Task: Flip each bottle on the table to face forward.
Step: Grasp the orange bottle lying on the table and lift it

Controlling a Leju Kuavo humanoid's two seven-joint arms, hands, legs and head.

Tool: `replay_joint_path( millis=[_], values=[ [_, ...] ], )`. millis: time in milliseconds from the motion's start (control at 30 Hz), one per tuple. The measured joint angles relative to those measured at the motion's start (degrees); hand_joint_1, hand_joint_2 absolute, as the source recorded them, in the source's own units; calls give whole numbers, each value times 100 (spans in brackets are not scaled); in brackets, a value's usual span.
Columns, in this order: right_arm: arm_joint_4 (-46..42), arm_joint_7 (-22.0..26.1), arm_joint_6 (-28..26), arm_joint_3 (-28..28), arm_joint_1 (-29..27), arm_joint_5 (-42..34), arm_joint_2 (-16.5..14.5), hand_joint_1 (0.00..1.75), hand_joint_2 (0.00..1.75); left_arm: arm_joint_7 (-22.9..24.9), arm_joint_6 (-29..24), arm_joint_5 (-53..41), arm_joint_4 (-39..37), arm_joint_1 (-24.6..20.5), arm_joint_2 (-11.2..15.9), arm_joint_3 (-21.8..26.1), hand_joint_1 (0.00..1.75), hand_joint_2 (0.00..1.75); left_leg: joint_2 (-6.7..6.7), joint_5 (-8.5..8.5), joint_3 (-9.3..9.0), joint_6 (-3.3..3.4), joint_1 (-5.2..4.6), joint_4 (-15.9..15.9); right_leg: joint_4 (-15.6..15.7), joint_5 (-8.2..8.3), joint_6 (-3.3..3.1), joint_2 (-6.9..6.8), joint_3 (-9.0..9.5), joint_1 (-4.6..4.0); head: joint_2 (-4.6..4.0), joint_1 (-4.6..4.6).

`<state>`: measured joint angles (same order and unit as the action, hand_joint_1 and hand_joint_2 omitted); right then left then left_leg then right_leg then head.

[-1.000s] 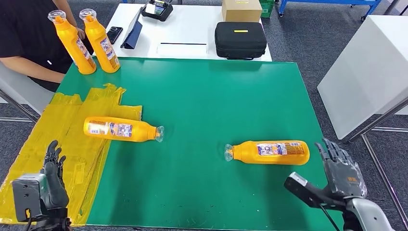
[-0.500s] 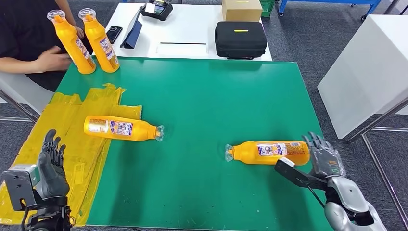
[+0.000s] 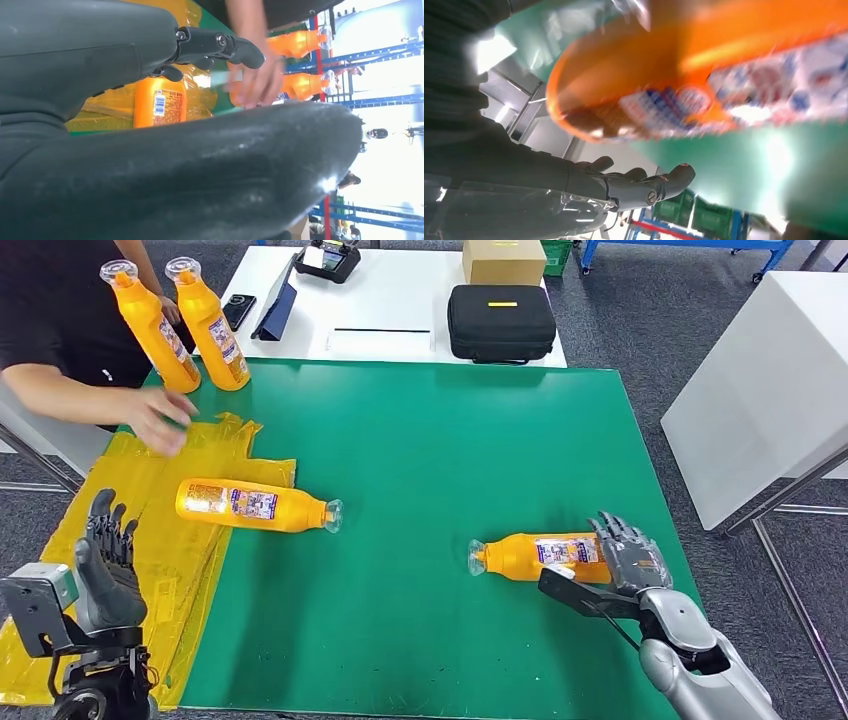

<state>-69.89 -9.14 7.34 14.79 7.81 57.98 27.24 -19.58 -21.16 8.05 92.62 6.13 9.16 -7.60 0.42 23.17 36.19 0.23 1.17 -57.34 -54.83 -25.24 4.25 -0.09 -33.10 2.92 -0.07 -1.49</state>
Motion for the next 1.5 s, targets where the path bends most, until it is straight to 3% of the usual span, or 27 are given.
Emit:
replay_joint_path(
  millis=[33, 167, 300, 500, 867, 1000, 1067, 1167, 1233, 1333, 1500],
  values=[
    [79, -5, 130, 65, 57, 15, -7, 0, 175, 0, -14, 16, -19, -22, 0, -4, 0, 0, 0, 0, 0, 0, 0, 0, 0, 0, 0, 0, 0, 0, 0, 1],
    [515, 20, 760, 362, 417, 11, 0, 168, 175, -1, -61, 104, -115, -145, -1, -19, 0, 0, 7, 2, -15, -2, 2, 0, 2, 0, -1, 8, 3, -2, 0, 0],
    [1043, 217, 1072, 658, 819, -68, 14, 175, 175, -5, -82, 172, -252, -276, -7, -40, 0, 0, 22, 12, -56, -8, 5, 1, 9, 1, -7, 19, 32, -5, 0, 3],
    [1761, 411, 1096, 1080, 1384, -90, -60, 175, 175, -38, -180, 214, -362, -321, -24, -66, 0, 0, 52, 24, -111, -16, 6, 5, 16, -2, -19, 50, 27, -6, 0, 3],
    [2380, 461, 1037, 1373, 1858, -105, -239, 175, 175, -43, -268, 225, -407, -303, -32, -72, 0, 0, 72, 9, -141, -7, 7, 6, 18, 26, -22, 72, 100, -7, 0, 3],
    [2657, 742, 686, 1340, 2057, -699, -547, 175, 175, 36, -222, 418, -315, -148, -46, -62, 0, 175, 92, -4, -136, -1, 6, 6, 18, 43, -14, 90, 99, -7, 0, 4],
    [2574, 1123, 784, 1153, 2005, -1681, -744, 175, 175, 154, 116, 801, -199, -12, -55, -58, 0, 175, 83, -16, -118, 2, 8, 6, 16, 50, -9, 88, 87, -8, 0, 4],
    [2012, 1704, 1423, 822, 1790, -3757, -1107, 175, 175, 290, 1072, 1827, -85, 166, -60, -131, 0, 175, 72, -24, -91, -5, 12, 5, 11, 57, -13, 85, 65, -13, 0, 2],
    [1530, 1777, 1534, 795, 1628, -4644, -1374, 175, 175, 268, 1630, 2418, -28, 247, -70, -268, 0, 175, 65, -30, -66, -7, 13, 4, 7, 58, -15, 75, 40, -14, 0, -1],
    [869, 1640, 1135, 913, 1442, -5181, -1723, 175, 175, 209, 1997, 2778, 116, 297, -104, -557, 0, 175, 43, -36, -32, -10, 18, 3, 7, 54, -18, 46, 13, -15, 0, 1],
    [115, 1475, 508, 1164, 1034, -5557, -2167, 175, 175, 204, 2088, 2799, 386, 292, -176, -1118, 0, 175, 29, -32, -3, -8, 12, 4, 13, 50, -21, 37, -5, -10, 0, 2]
  ],
)
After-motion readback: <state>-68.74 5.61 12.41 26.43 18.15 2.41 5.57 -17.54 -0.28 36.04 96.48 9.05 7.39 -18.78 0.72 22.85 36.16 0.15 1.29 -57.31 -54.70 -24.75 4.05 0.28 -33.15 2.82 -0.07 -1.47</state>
